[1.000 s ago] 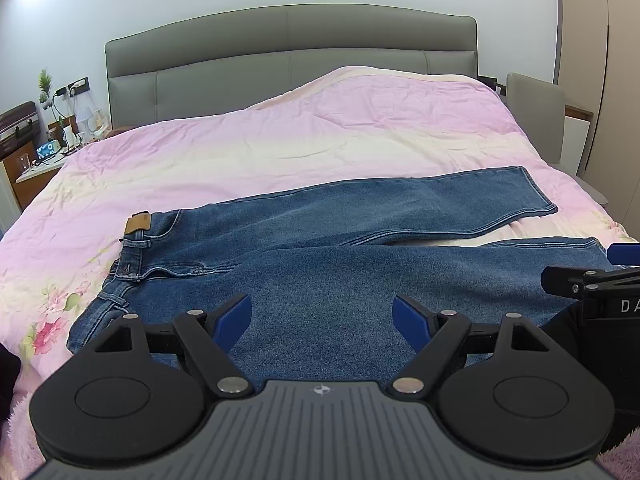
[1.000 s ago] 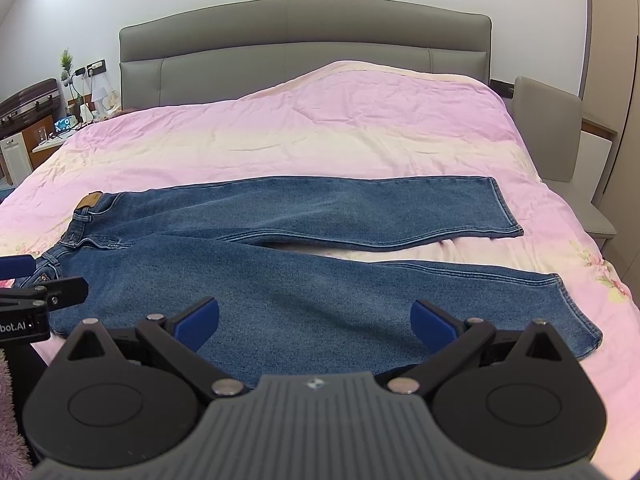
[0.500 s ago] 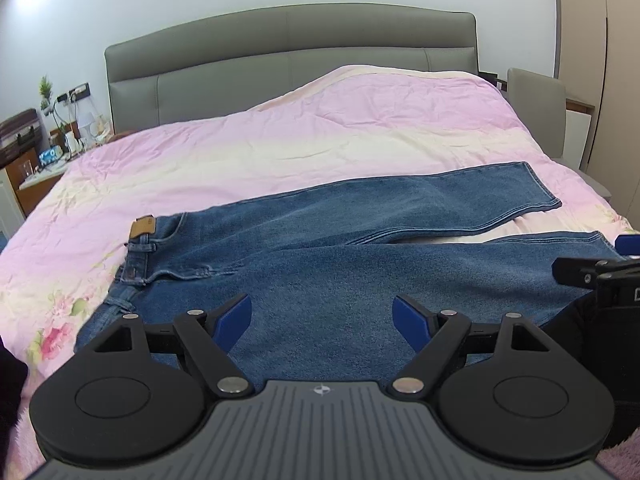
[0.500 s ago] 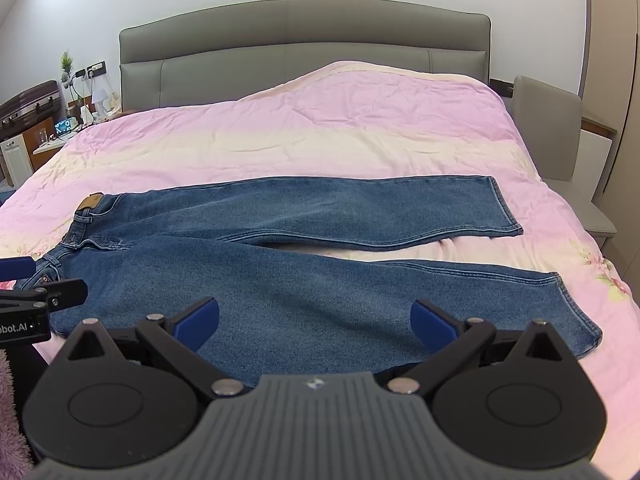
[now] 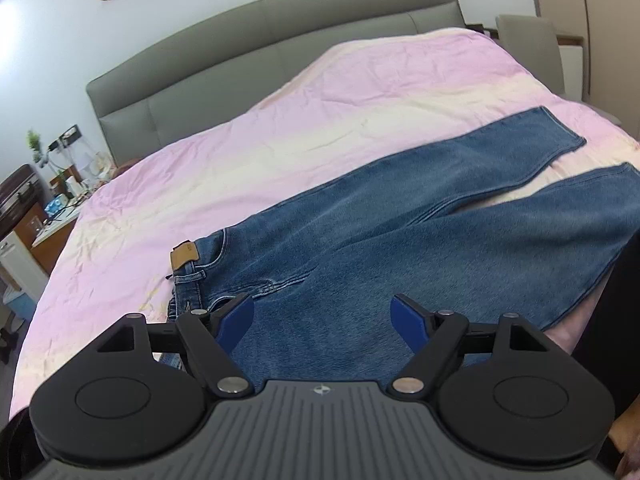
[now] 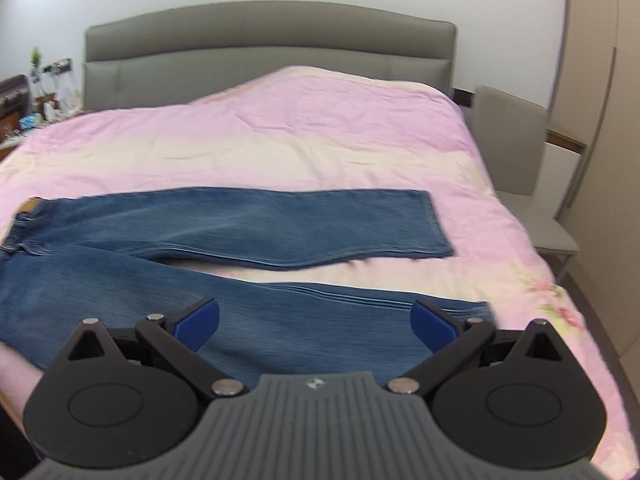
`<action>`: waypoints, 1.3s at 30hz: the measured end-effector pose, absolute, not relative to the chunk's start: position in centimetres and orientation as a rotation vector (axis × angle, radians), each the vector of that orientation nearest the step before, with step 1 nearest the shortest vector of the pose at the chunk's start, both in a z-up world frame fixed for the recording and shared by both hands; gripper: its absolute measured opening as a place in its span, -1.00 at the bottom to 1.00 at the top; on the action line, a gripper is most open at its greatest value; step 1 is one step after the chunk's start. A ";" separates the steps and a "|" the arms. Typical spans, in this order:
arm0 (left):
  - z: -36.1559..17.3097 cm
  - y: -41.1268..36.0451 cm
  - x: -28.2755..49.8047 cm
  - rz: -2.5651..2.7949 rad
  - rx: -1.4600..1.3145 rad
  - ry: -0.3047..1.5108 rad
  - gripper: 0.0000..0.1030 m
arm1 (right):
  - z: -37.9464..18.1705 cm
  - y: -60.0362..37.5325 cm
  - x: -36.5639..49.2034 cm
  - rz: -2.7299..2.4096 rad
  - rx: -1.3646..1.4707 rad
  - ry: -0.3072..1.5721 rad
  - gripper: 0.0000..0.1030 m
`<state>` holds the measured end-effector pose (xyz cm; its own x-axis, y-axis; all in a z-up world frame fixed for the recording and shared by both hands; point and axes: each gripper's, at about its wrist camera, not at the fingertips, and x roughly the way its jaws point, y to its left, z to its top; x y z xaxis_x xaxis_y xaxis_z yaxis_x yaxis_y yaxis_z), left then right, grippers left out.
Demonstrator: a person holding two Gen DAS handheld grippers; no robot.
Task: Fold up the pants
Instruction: 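Move the left gripper to the waistband while the right gripper moves to a leg hem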
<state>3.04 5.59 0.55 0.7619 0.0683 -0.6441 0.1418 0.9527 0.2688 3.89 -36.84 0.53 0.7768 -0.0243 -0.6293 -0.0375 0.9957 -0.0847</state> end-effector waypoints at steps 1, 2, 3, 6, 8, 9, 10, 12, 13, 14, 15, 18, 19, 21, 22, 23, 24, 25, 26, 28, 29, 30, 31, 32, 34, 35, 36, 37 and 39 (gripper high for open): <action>0.4 6.1 3.5 -0.065 0.324 0.729 0.77 | 0.4 -37.8 4.4 -0.009 -0.098 0.692 0.90; 0.3 6.7 4.1 -0.091 0.332 0.752 0.77 | 0.2 -38.8 4.9 -0.026 -0.109 0.704 0.90; 0.2 7.2 4.7 -0.121 0.341 0.777 0.77 | -0.1 -39.7 5.5 -0.039 -0.127 0.716 0.90; -0.1 8.3 6.3 -0.197 0.402 0.845 0.77 | -1.1 -41.9 7.2 -0.052 -0.164 0.771 0.90; -0.7 9.0 7.3 -0.251 0.459 0.899 0.77 | -2.1 -43.5 8.5 -0.033 -0.165 0.816 0.89; -1.1 9.1 7.7 -0.275 0.484 0.927 0.77 | -2.5 -44.1 9.0 -0.010 -0.171 0.839 0.87; -1.4 9.4 8.1 -0.290 0.500 0.957 0.77 | -3.0 -44.6 9.5 0.011 -0.176 0.859 0.80; -2.2 9.7 9.0 -0.315 0.535 1.022 0.77 | -4.2 -45.6 10.6 0.036 -0.185 0.915 0.70; -2.7 9.7 9.3 -0.331 0.556 1.050 0.77 | -4.8 -46.0 10.9 0.041 -0.184 0.938 0.59; -3.3 9.7 9.6 -0.359 0.587 1.085 0.77 | -5.3 -46.4 11.1 0.050 -0.179 0.961 0.48; -3.9 9.6 9.8 -0.384 0.615 1.118 0.77 | -5.7 -46.8 11.3 0.060 -0.178 0.975 0.44; -5.7 8.5 9.7 -0.473 0.713 1.207 0.77 | -6.9 -47.6 11.3 0.089 -0.204 1.004 0.30; -6.4 8.0 9.6 -0.502 0.756 1.227 0.77 | -7.2 -47.9 11.3 0.097 -0.212 1.011 0.25; -7.7 7.0 9.3 -0.541 0.823 1.264 0.77 | -7.7 -48.4 11.1 0.122 -0.222 1.026 0.18; -8.4 6.6 9.3 -0.550 0.845 1.283 0.77 | -8.0 -48.6 11.1 0.136 -0.227 1.034 0.16; -9.2 6.3 9.4 -0.549 0.865 1.302 0.77 | -8.3 -48.7 11.0 0.151 -0.242 1.041 0.15; -9.9 6.0 9.5 -0.539 0.878 1.318 0.77 | -8.6 -48.7 10.9 0.166 -0.266 1.047 0.15; -10.5 5.9 9.6 -0.526 0.887 1.329 0.77 | -8.8 -48.7 10.7 0.182 -0.296 1.052 0.15; -11.2 5.7 9.8 -0.512 0.892 1.343 0.77 | -9.0 -48.8 10.4 0.202 -0.329 1.055 0.14; -12.5 5.4 10.2 -0.484 0.897 1.384 0.77 | -9.4 -48.7 9.9 0.241 -0.391 1.064 0.14; -13.1 5.2 10.2 -0.472 0.899 1.404 0.77 | -9.6 -48.6 9.7 0.265 -0.423 1.069 0.14; -13.6 5.1 10.2 -0.460 0.916 1.418 0.76 | -10.0 -48.5 9.4 0.287 -0.455 1.074 0.15; -14.0 4.9 10.1 -0.452 0.939 1.420 0.75 | -10.3 -48.3 9.1 0.310 -0.486 1.081 0.16; -14.3 4.7 9.8 -0.440 0.963 1.414 0.75 | -10.6 -48.1 8.8 0.335 -0.513 1.088 0.19; -14.7 4.5 9.6 -0.415 0.999 1.410 0.75 | -11.3 -47.5 8.2 0.383 -0.579 1.089 0.27; -15.0 4.4 9.5 -0.404 1.019 1.406 0.75 | -11.7 -47.0 7.8 0.399 -0.626 1.079 0.35; -15.1 4.3 9.3 -0.390 1.035 1.401 0.75 | -12.1 -46.5 7.5 0.403 -0.669 1.067 0.35; -15.2 4.3 9.3 -0.374 1.047 1.398 0.75 | -12.5 -46.2 7.3 0.410 -0.697 1.060 0.35; -15.4 4.4 8.9 -0.338 1.080 1.378 0.65 | -13.4 -45.5 6.9 0.418 -0.737 1.049 0.35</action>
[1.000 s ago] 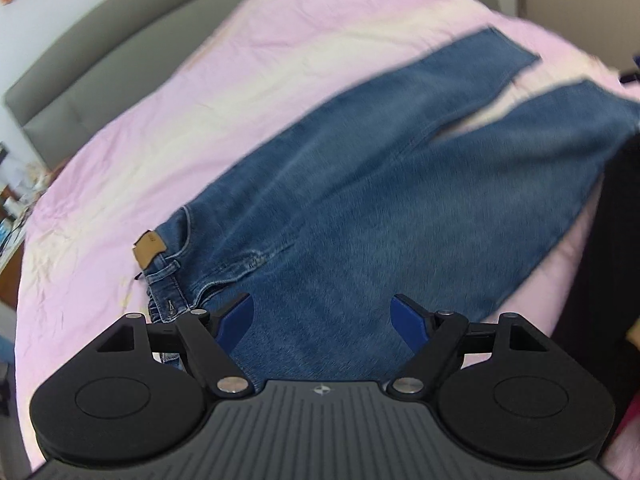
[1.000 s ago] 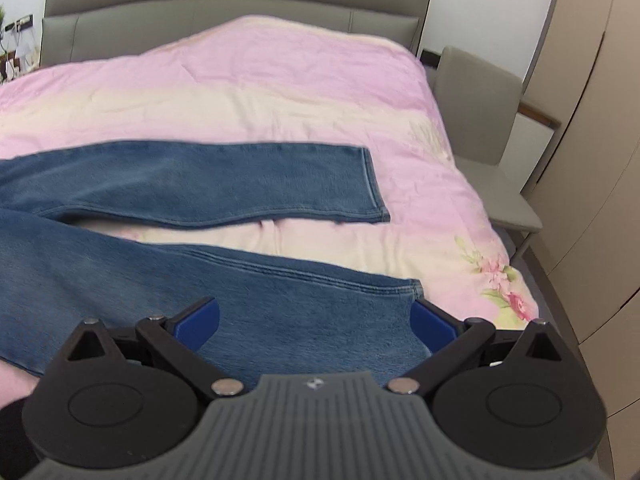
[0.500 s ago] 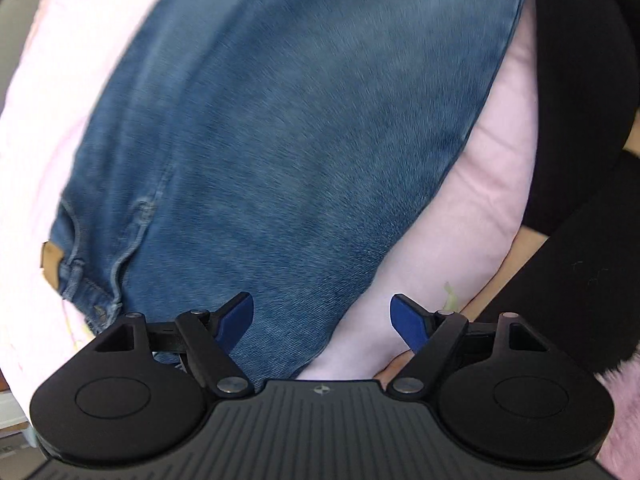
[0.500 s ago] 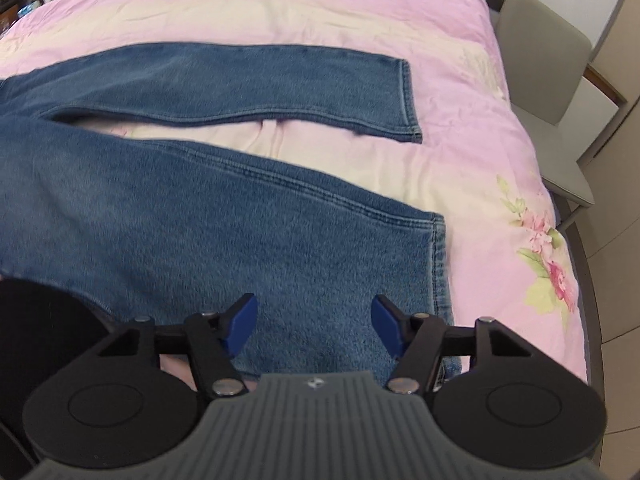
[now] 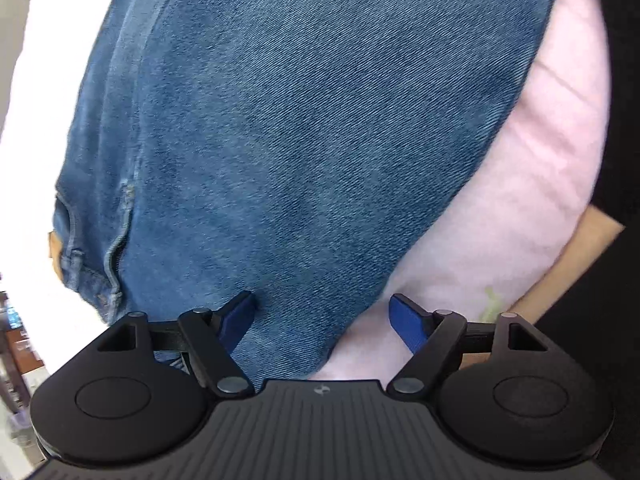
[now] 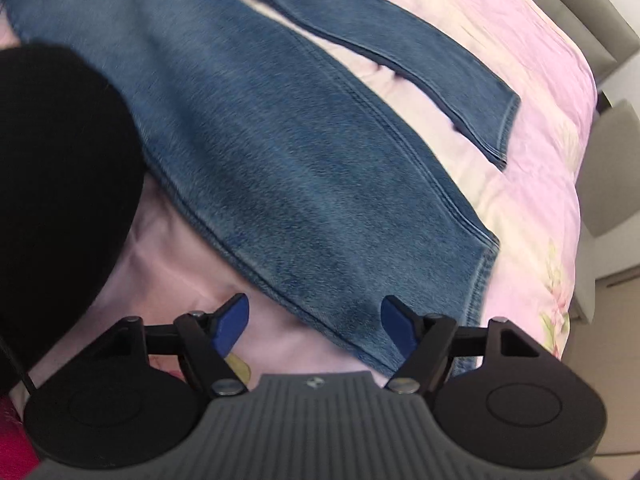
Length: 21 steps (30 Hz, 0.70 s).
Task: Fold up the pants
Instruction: 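Move the left gripper to the waistband while the right gripper moves to a leg hem, then grasp the jeans with both grippers, fold one leg over the other, release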
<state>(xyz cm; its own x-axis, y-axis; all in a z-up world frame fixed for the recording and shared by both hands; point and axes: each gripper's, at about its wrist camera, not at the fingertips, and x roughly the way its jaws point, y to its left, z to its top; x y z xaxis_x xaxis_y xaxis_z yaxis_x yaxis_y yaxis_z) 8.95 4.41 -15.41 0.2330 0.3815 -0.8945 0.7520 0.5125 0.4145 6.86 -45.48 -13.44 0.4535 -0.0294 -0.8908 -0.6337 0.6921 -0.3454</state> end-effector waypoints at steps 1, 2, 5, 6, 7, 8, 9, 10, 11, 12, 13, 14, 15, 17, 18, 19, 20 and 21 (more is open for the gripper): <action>-15.4 4.6 8.8 -0.322 1.091 1.367 0.53 | -13.9 -45.2 6.6 0.417 -0.762 1.038 0.34; -15.2 4.5 8.7 -0.303 1.100 1.353 0.34 | -14.2 -45.1 6.3 0.417 -0.787 1.021 0.32; -14.5 4.7 8.4 -0.262 1.071 1.313 -0.03 | -14.7 -44.8 5.2 0.389 -0.823 0.962 0.13; -14.1 4.9 8.3 -0.255 1.051 1.300 -0.10 | -14.8 -44.8 4.9 0.366 -0.842 0.942 0.01; -13.6 5.3 8.5 -0.251 1.027 1.282 -0.27 | -14.8 -44.9 4.6 0.338 -0.865 0.924 -0.28; -13.0 5.5 8.6 -0.243 0.999 1.265 -0.42 | -15.0 -45.0 4.3 0.310 -0.882 0.909 -0.55; -12.4 5.8 8.5 -0.232 0.970 1.248 -0.46 | -14.8 -45.2 4.2 0.288 -0.883 0.897 -0.60; -11.8 6.1 8.5 -0.220 0.940 1.228 -0.56 | -14.5 -45.2 4.1 0.267 -0.874 0.880 -0.68; -11.0 6.3 8.6 -0.206 0.902 1.206 -0.62 | -14.1 -45.3 4.1 0.242 -0.861 0.859 -0.77; -10.5 6.5 8.8 -0.189 0.870 1.182 -0.63 | -13.3 -45.4 4.3 0.220 -0.844 0.836 -0.79; -9.7 6.7 8.7 -0.177 0.839 1.158 -0.65 | -12.5 -45.4 4.3 0.203 -0.821 0.813 -0.80; -8.9 7.0 8.7 -0.163 0.803 1.132 -0.66 | -11.5 -45.5 4.4 0.186 -0.783 0.786 -0.80; -8.0 7.5 8.6 -0.149 0.769 1.106 -0.66 | -10.6 -45.4 4.5 0.171 -0.758 0.761 -0.81; -6.5 8.2 8.2 -0.126 0.713 1.055 -0.68 | -8.6 -45.1 4.7 0.136 -0.747 0.692 -0.86; -5.7 8.4 7.9 -0.109 0.684 1.028 -0.69 | -7.7 -44.8 4.7 0.116 -0.750 0.663 -0.87; -4.9 8.7 7.8 -0.094 0.658 1.004 -0.70 | -6.8 -44.6 4.8 0.095 -0.745 0.638 -0.90; -4.0 9.0 7.7 -0.077 0.631 0.976 -0.72 | -5.8 -44.4 4.8 0.077 -0.736 0.610 -0.93; -3.2 9.4 7.8 -0.062 0.609 0.951 -0.72 | -4.7 -44.3 4.8 0.057 -0.724 0.577 -0.94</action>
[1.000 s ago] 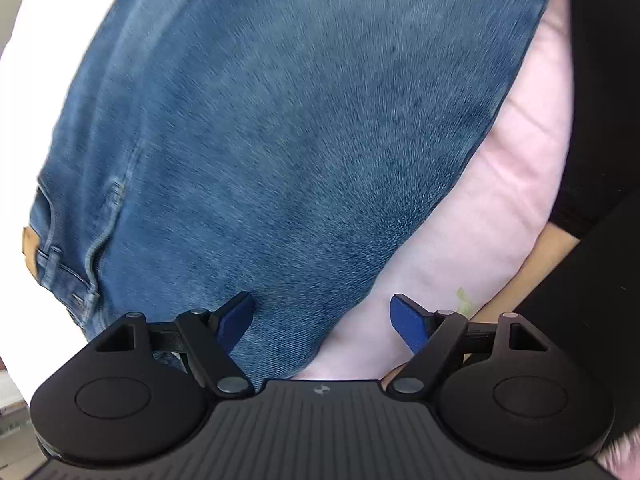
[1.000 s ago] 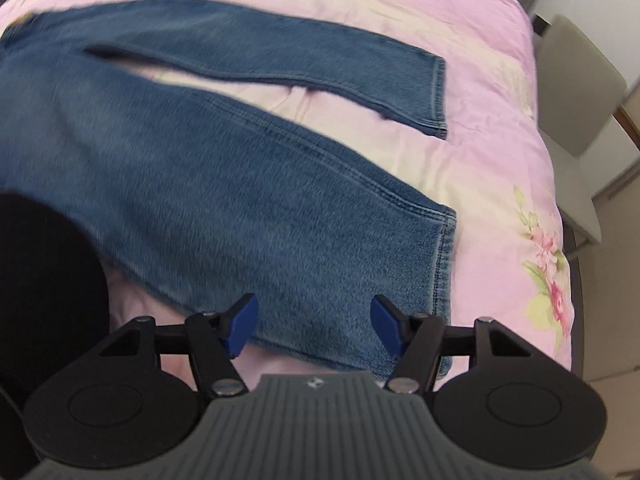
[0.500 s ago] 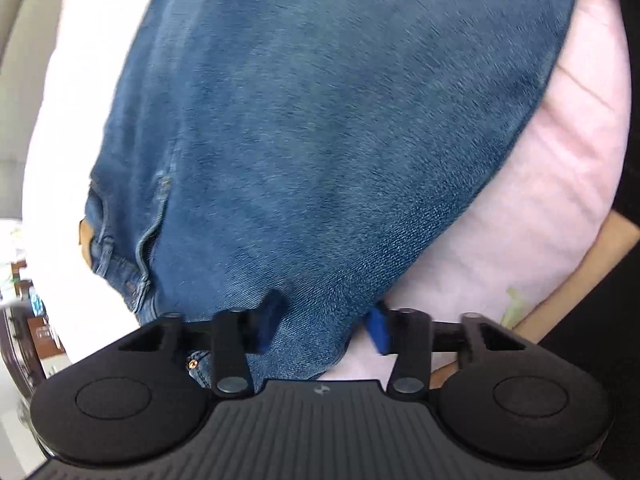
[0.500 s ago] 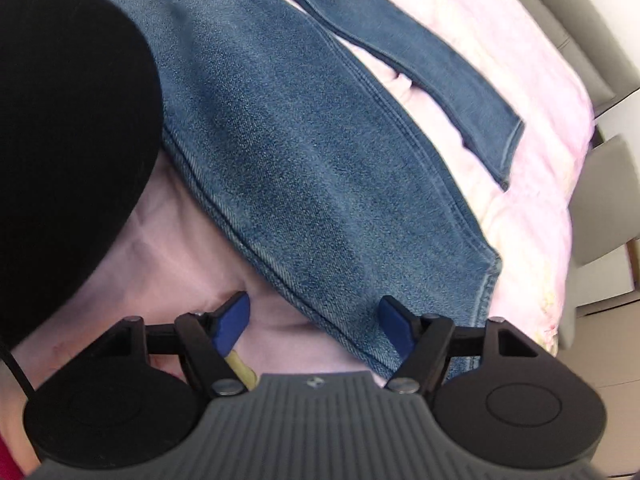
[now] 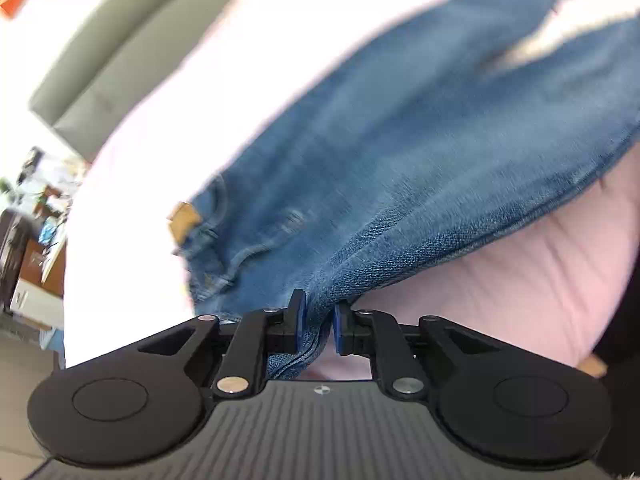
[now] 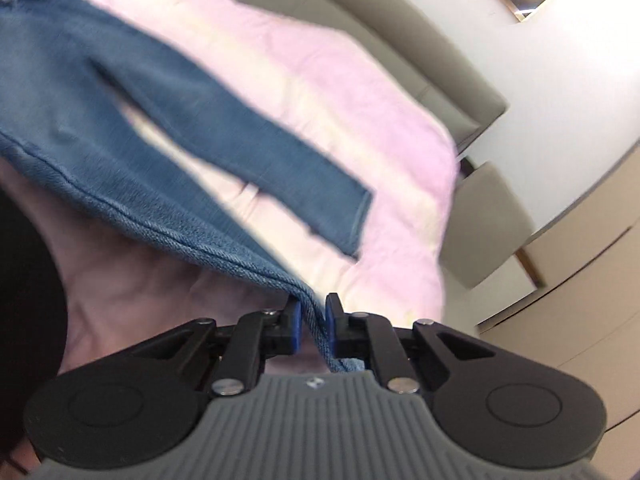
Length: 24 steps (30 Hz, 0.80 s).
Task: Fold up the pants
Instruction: 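Grasp the jeans with both grippers, fold one leg over the other, release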
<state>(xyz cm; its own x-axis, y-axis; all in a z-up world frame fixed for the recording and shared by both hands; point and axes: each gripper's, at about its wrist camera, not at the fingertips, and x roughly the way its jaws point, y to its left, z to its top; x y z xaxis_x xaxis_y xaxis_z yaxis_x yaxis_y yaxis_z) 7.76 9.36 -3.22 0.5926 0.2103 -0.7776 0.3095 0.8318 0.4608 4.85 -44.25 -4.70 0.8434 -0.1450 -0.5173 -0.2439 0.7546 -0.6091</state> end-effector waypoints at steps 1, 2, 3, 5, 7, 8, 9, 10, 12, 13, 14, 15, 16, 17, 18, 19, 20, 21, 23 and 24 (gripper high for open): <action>-2.5 9.6 7.9 -0.050 0.593 0.929 -0.75 | -3.7 -44.1 4.9 0.042 -0.712 0.552 -0.96; -1.5 9.9 8.1 -0.035 0.579 0.904 -0.75 | -2.5 -44.0 5.0 0.024 -0.694 0.521 -0.97; -0.8 10.2 8.5 -0.026 0.564 0.889 -0.76 | -1.4 -43.9 5.1 0.009 -0.678 0.493 -0.97; 0.7 10.5 9.7 -0.009 0.541 0.865 -0.76 | 0.4 -43.6 5.9 -0.016 -0.649 0.458 -0.97; 1.9 10.6 11.5 0.005 0.529 0.845 -0.76 | 1.6 -43.2 7.5 -0.034 -0.633 0.452 -0.97; 2.3 10.6 12.6 0.013 0.525 0.836 -0.76 | 1.9 -43.0 8.4 -0.043 -0.635 0.452 -0.97; 2.6 10.4 13.7 0.019 0.527 0.828 -0.76 | 2.0 -42.7 9.6 -0.054 -0.644 0.454 -0.97; 2.7 10.2 14.7 0.027 0.532 0.821 -0.75 | 1.9 -42.4 10.6 -0.064 -0.655 0.460 -0.97; 2.6 9.9 17.1 0.047 0.542 0.810 -0.75 | 1.8 -41.6 13.0 -0.077 -0.666 0.479 -0.97; 2.5 9.8 18.2 0.055 0.541 0.811 -0.75 | 1.5 -41.5 14.0 -0.082 -0.668 0.490 -0.97; 2.6 9.8 18.9 0.064 0.542 0.811 -0.75 | 1.0 -41.3 15.4 -0.085 -0.671 0.504 -0.97; 2.5 9.8 20.0 0.070 0.548 0.811 -0.75 | 0.7 -41.2 16.8 -0.088 -0.674 0.516 -0.97; 2.4 9.8 20.8 0.074 0.556 0.812 -0.76 | 0.4 -41.0 17.9 -0.090 -0.678 0.526 -0.97; 2.3 9.8 21.6 0.076 0.565 0.815 -0.76 | 0.2 -41.1 19.7 -0.092 -0.688 0.536 -0.97; 2.0 10.1 22.5 0.077 0.573 0.820 -0.76 | -0.2 -40.9 21.0 -0.092 -0.699 0.545 -0.98; 1.7 10.1 23.8 0.077 0.575 0.827 -0.75 | -0.5 -40.7 22.4 -0.092 -0.709 0.555 -0.98; 1.3 10.1 24.8 0.077 0.575 0.836 -0.75 | -0.9 -40.6 24.0 -0.090 -0.721 0.570 -0.98; 0.7 9.9 26.0 0.075 0.582 0.847 -0.75 | -1.4 -40.4 25.3 -0.087 -0.730 0.584 -0.98; -0.8 9.6 28.0 0.073 0.602 0.870 -0.75 | -2.7 -40.1 28.7 -0.077 -0.745 0.626 -0.98; -1.9 9.7 28.9 0.073 0.609 0.887 -0.75 | -3.4 -39.8 30.4 -0.072 -0.751 0.643 -0.98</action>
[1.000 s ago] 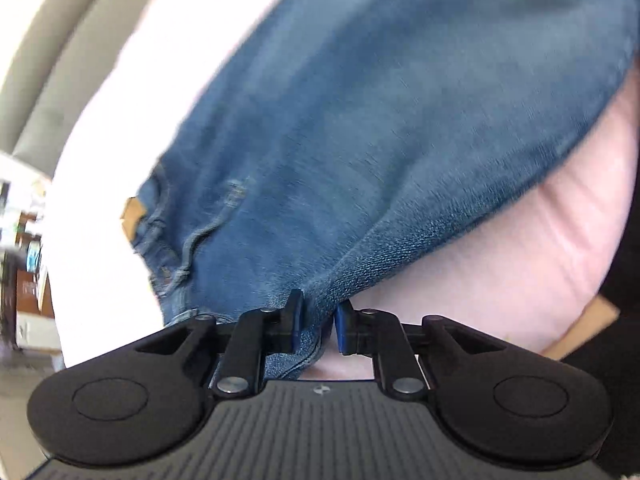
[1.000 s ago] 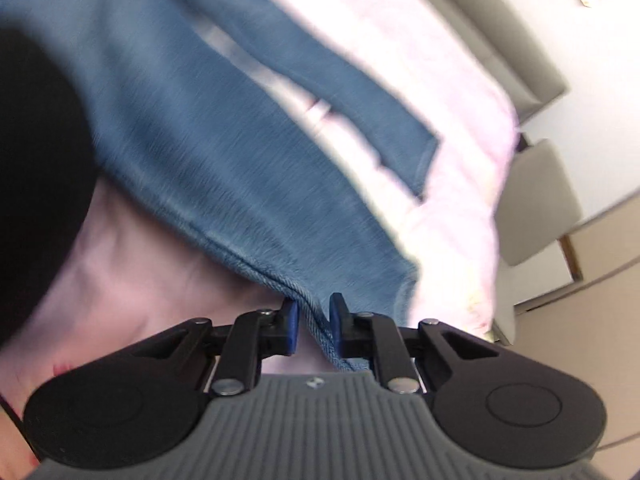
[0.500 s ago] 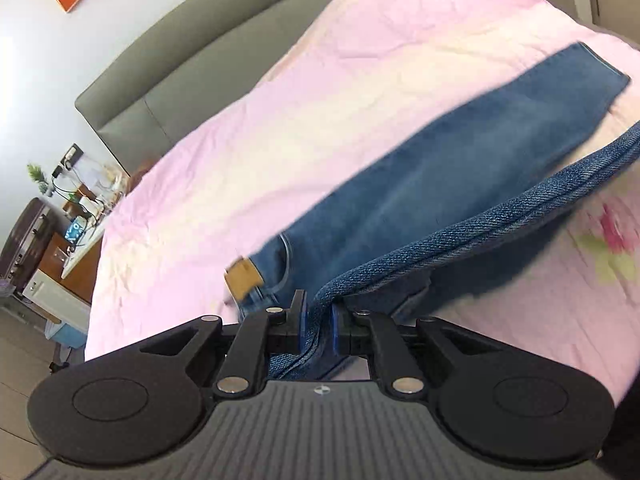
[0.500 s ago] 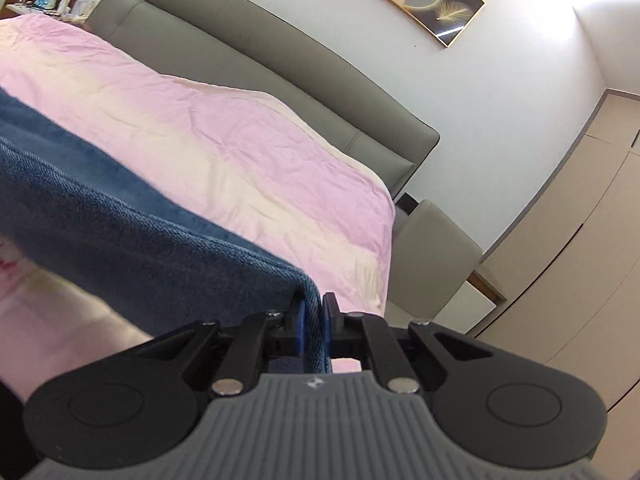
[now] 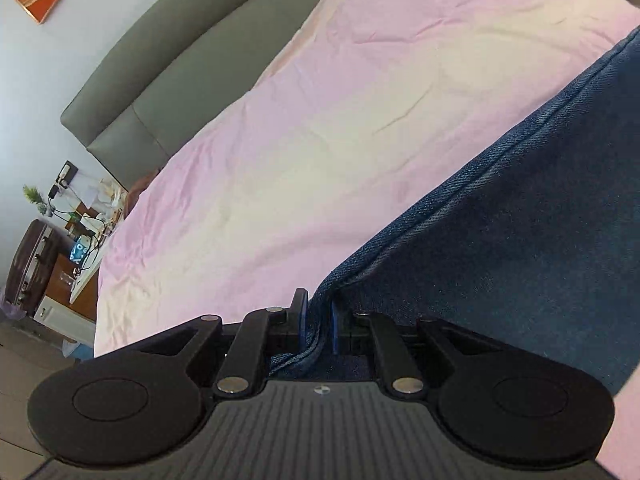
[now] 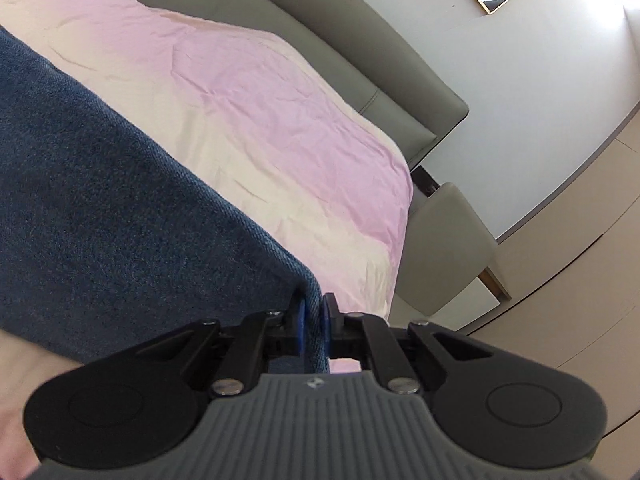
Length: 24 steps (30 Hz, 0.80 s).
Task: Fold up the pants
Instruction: 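Grasp the jeans with both grippers, fold one leg over the other, release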
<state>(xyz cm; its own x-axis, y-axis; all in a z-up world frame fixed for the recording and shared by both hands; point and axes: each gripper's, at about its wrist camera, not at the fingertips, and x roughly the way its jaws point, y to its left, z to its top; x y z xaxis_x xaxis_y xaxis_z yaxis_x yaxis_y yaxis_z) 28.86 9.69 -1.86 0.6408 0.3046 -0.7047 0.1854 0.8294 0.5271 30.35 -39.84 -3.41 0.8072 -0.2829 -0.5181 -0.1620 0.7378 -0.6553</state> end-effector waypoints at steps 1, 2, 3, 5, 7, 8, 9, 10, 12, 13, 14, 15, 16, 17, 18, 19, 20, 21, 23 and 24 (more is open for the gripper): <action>-2.7 9.7 29.9 0.073 0.610 0.905 -0.75 | -4.1 -39.5 31.7 -0.067 -0.761 0.654 -0.98; -3.7 9.8 30.9 0.073 0.607 0.925 -0.75 | -4.9 -39.0 33.2 -0.061 -0.778 0.663 -0.98; -4.6 9.9 31.8 0.070 0.605 0.947 -0.75 | -5.8 -38.5 34.6 -0.053 -0.798 0.669 -0.98; -6.7 10.3 33.2 0.063 0.596 0.991 -0.75 | -7.5 -37.6 37.3 -0.038 -0.836 0.694 -0.98; -8.4 10.7 34.1 0.058 0.582 1.029 -0.74 | -9.4 -36.7 39.6 -0.018 -0.870 0.738 -0.98; -9.4 11.0 34.4 0.054 0.571 1.046 -0.75 | -10.5 -36.2 40.6 -0.008 -0.892 0.758 -0.98; -10.3 11.3 34.6 0.054 0.562 1.060 -0.75 | -11.5 -35.8 41.3 0.000 -0.915 0.773 -0.98; -11.0 11.6 34.6 0.054 0.554 1.067 -0.75 | -12.5 -35.5 42.3 0.006 -0.939 0.791 -0.98; -12.1 12.6 35.0 0.050 0.531 1.073 -0.75 | -14.3 -35.2 43.8 0.019 -0.957 0.829 -0.98; -12.4 12.8 34.7 0.047 0.530 1.067 -0.75 | -15.1 -35.1 44.3 0.024 -0.965 0.848 -0.98; -12.4 13.1 34.3 0.045 0.530 1.055 -0.75 | -15.7 -35.1 44.7 0.029 -0.979 0.864 -0.98; -12.2 13.3 33.8 0.046 0.530 1.043 -0.75 | -16.3 -35.1 45.0 0.035 -0.992 0.876 -0.98; -11.9 13.4 33.3 0.046 0.532 1.027 -0.76 | -16.6 -35.1 44.9 0.039 -1.001 0.882 -0.98; -11.2 13.5 32.5 0.047 0.533 0.999 -0.76 | -16.6 -35.1 44.8 0.040 -1.009 0.883 -0.99; -10.4 13.2 31.6 0.048 0.524 0.970 -0.76 | -16.4 -35.1 44.6 0.041 -1.015 0.878 -0.99; -9.4 13.4 30.9 0.047 0.515 0.951 -0.76 | -15.9 -35.2 44.4 0.036 -1.018 0.865 -0.99; -8.4 13.3 30.2 0.044 0.512 0.936 -0.76 | -15.3 -35.2 44.3 0.027 -1.007 0.856 -0.99; -7.5 12.8 29.5 0.041 0.514 0.923 -0.76 | -14.6 -35.3 44.0 0.018 -0.992 0.851 -0.99; -6.4 12.8 29.2 0.041 0.516 0.921 -0.75 | -13.6 -35.6 44.0 0.005 -0.975 0.854 -0.99; -6.2 12.8 29.3 0.045 0.512 0.922 -0.75 | -13.4 -35.7 44.1 -0.006 -0.967 0.856 -0.99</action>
